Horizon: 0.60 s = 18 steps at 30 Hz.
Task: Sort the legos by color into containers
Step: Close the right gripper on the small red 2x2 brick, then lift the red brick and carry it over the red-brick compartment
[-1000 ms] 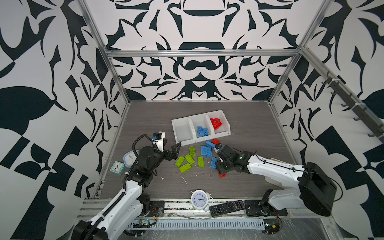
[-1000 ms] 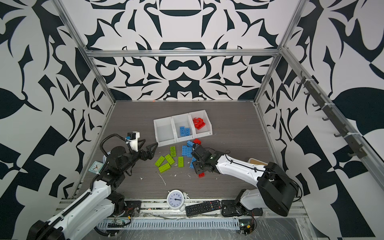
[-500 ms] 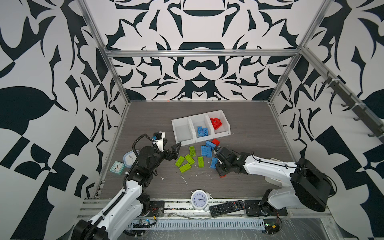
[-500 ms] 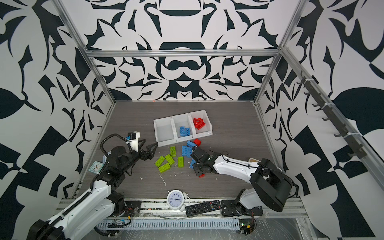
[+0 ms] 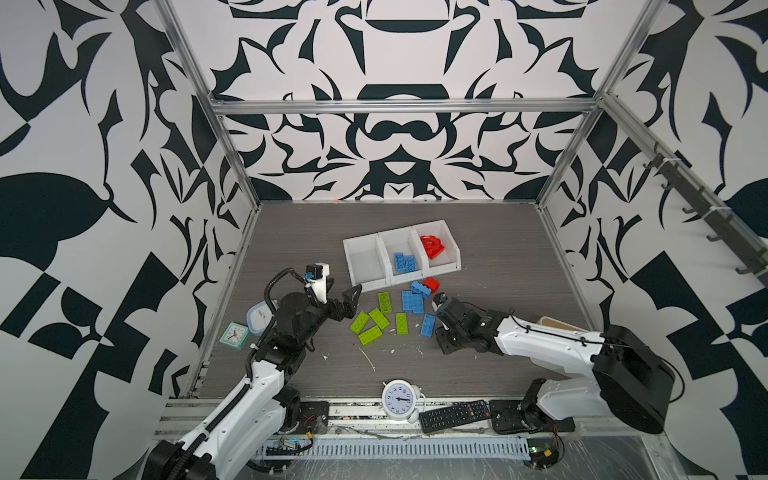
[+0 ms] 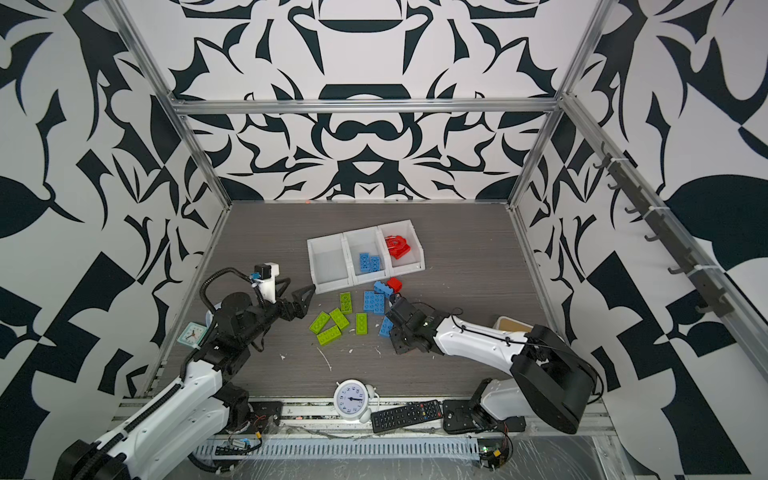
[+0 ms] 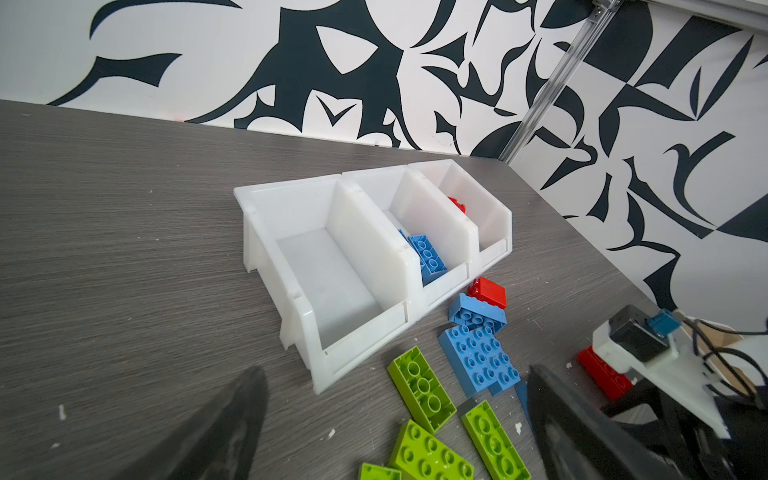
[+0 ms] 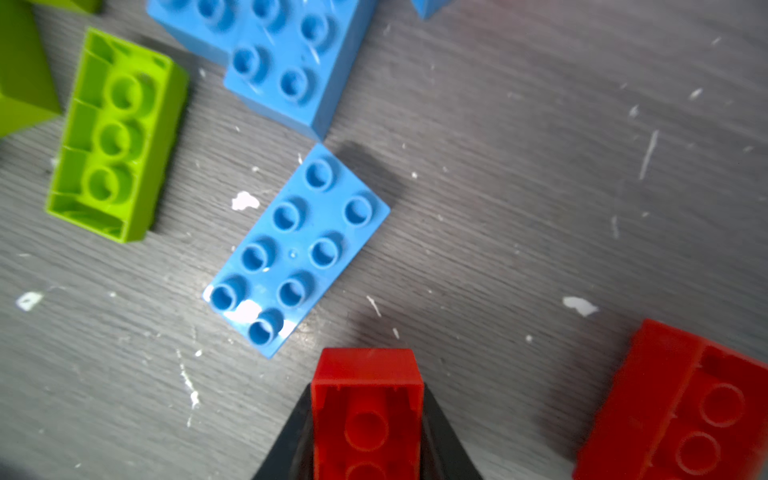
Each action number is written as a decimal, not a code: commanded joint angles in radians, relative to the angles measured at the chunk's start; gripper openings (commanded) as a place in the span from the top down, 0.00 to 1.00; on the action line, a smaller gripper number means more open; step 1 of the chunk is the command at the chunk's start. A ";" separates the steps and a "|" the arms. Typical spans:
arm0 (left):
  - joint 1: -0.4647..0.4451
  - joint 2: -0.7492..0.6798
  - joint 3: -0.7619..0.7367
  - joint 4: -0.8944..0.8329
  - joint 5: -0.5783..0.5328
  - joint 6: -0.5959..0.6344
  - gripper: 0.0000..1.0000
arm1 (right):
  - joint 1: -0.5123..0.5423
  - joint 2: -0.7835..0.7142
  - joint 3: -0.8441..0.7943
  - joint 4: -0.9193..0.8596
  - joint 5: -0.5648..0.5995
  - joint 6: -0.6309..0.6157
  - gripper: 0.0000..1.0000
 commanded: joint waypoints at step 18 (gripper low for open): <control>-0.002 0.003 0.000 -0.001 0.000 -0.005 0.00 | -0.262 -0.160 0.138 -0.067 -0.157 -0.147 0.73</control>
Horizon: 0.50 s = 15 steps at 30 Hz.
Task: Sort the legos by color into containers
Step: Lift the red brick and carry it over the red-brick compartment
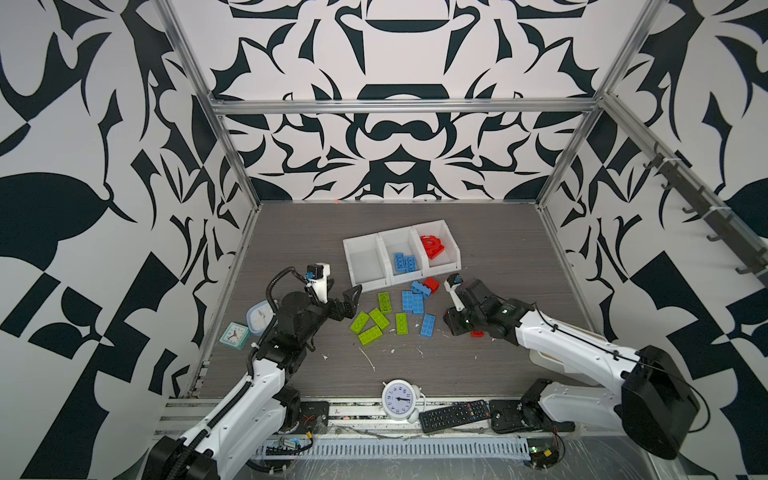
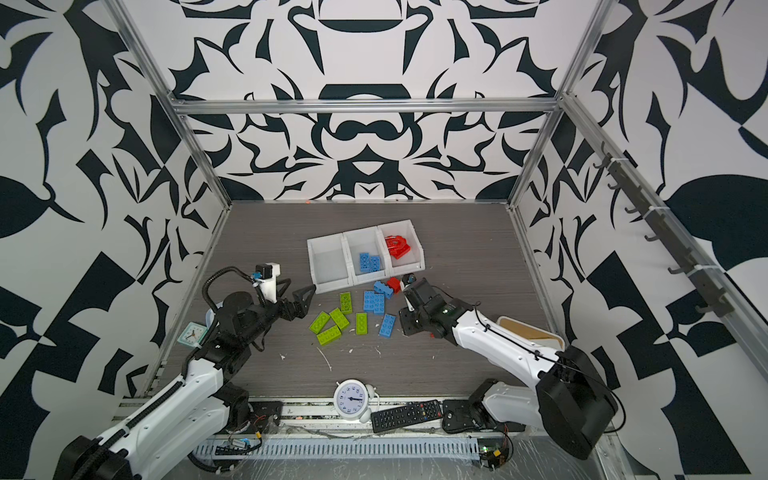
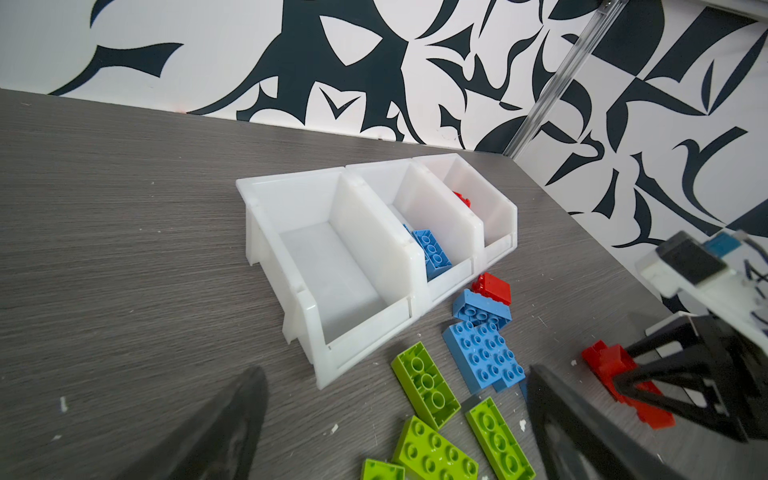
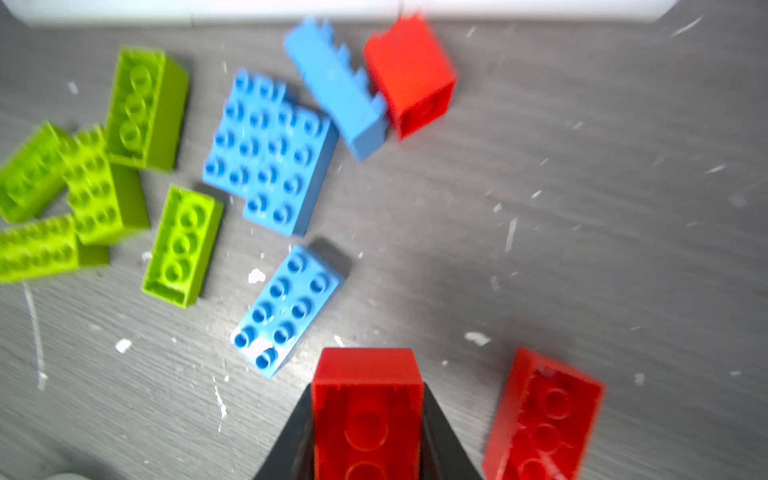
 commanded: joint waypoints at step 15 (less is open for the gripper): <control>-0.002 0.045 0.007 0.019 0.026 -0.005 0.00 | -0.245 0.298 0.481 -0.006 -0.204 -0.258 0.74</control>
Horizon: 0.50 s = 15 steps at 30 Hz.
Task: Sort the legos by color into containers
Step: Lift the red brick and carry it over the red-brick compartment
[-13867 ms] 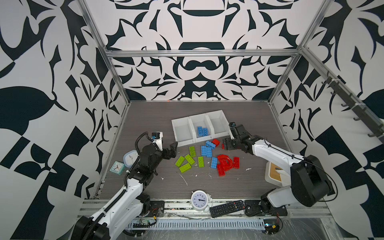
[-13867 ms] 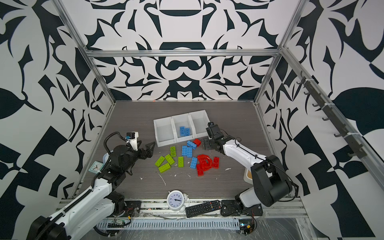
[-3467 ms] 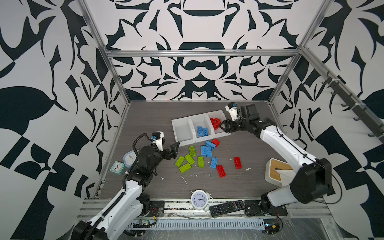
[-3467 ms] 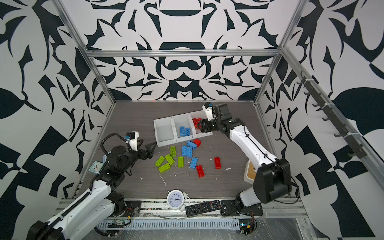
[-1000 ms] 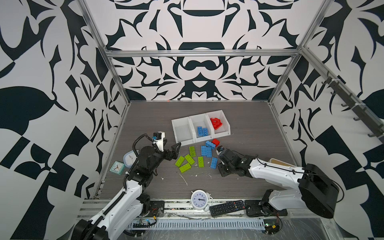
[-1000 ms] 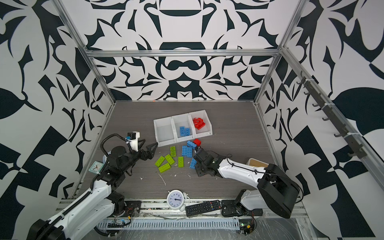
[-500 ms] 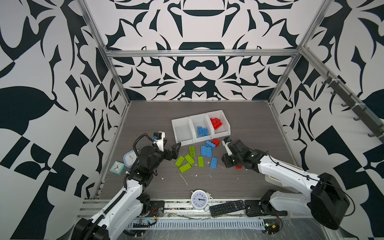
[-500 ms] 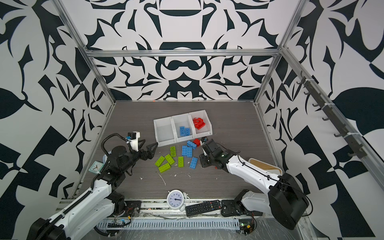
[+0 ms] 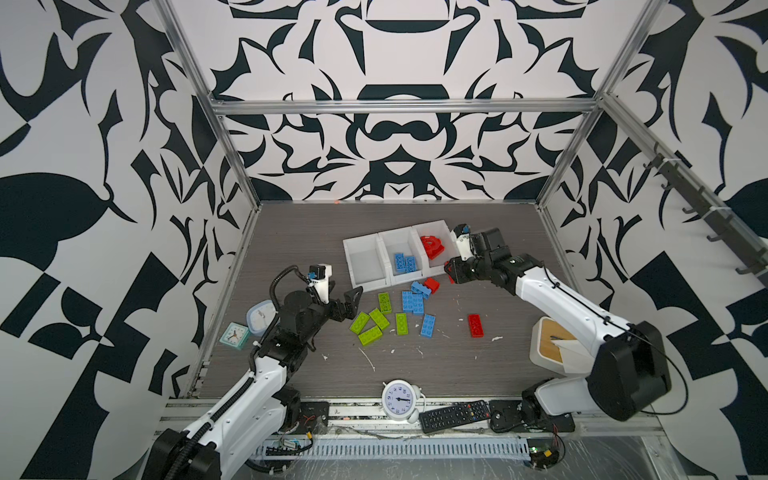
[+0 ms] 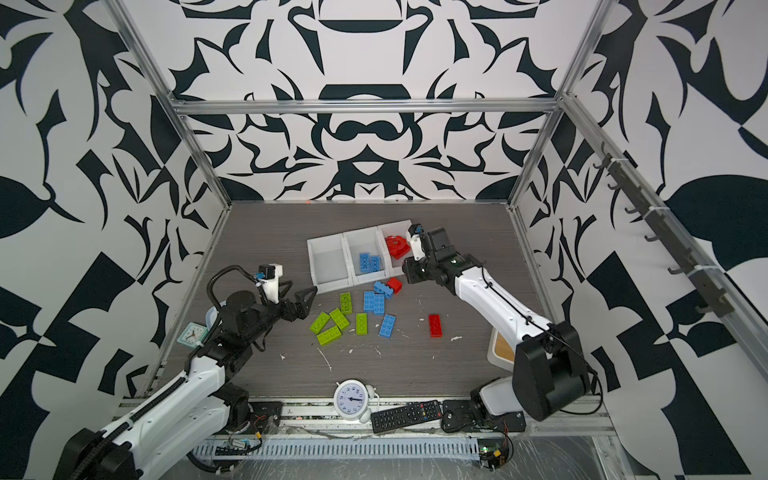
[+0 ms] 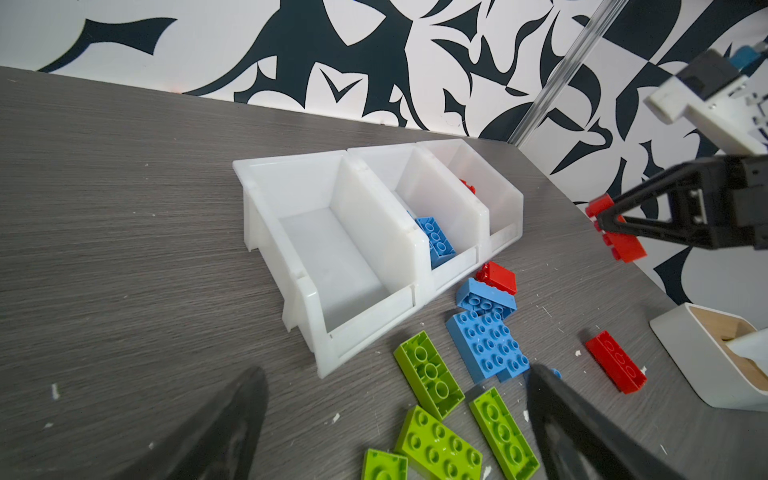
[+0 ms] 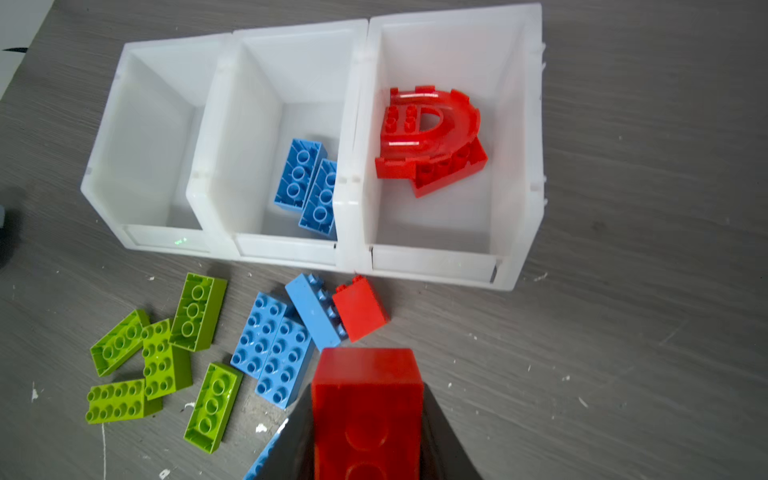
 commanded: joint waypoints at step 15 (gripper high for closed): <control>-0.002 -0.011 0.002 0.016 0.022 -0.001 0.00 | -0.122 0.428 0.434 0.009 -0.148 -0.146 0.76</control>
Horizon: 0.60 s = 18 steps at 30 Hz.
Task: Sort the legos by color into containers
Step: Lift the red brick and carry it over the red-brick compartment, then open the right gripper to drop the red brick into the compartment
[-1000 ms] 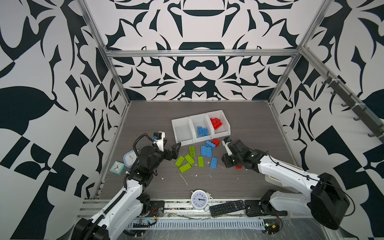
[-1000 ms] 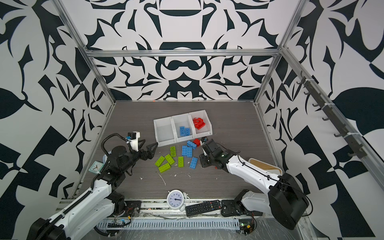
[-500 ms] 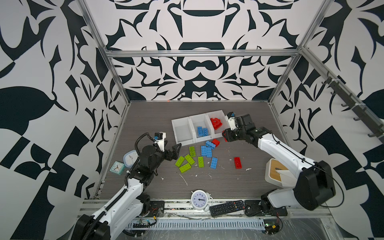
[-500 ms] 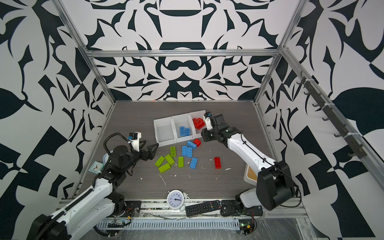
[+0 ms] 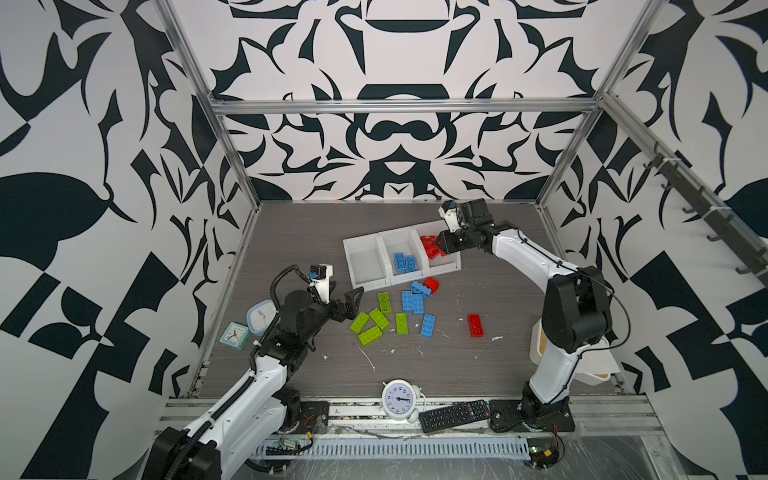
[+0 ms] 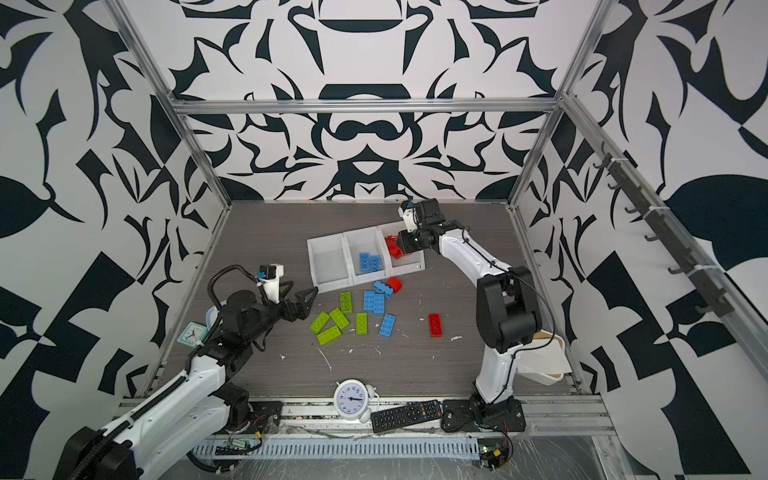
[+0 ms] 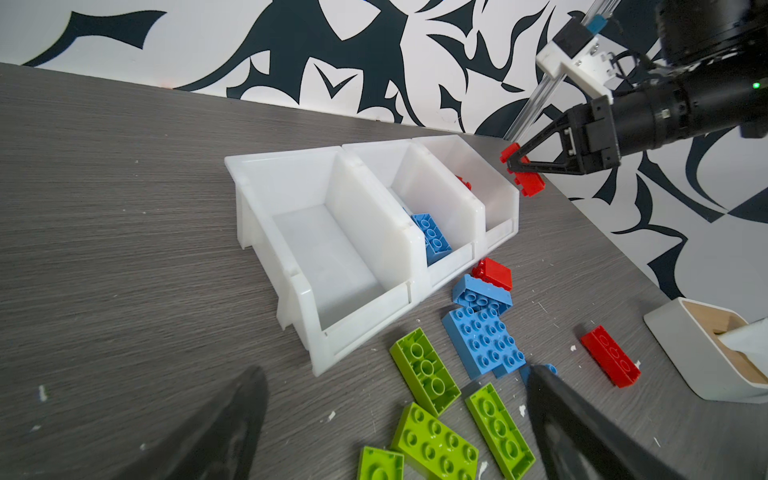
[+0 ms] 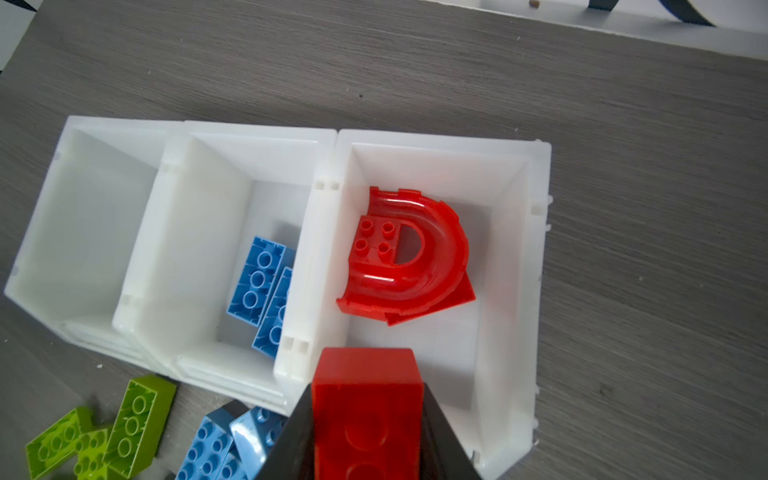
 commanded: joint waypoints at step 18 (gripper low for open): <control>-0.001 -0.054 -0.013 0.014 -0.010 -0.003 0.00 | -0.036 0.153 0.188 -0.030 -0.017 -0.025 0.64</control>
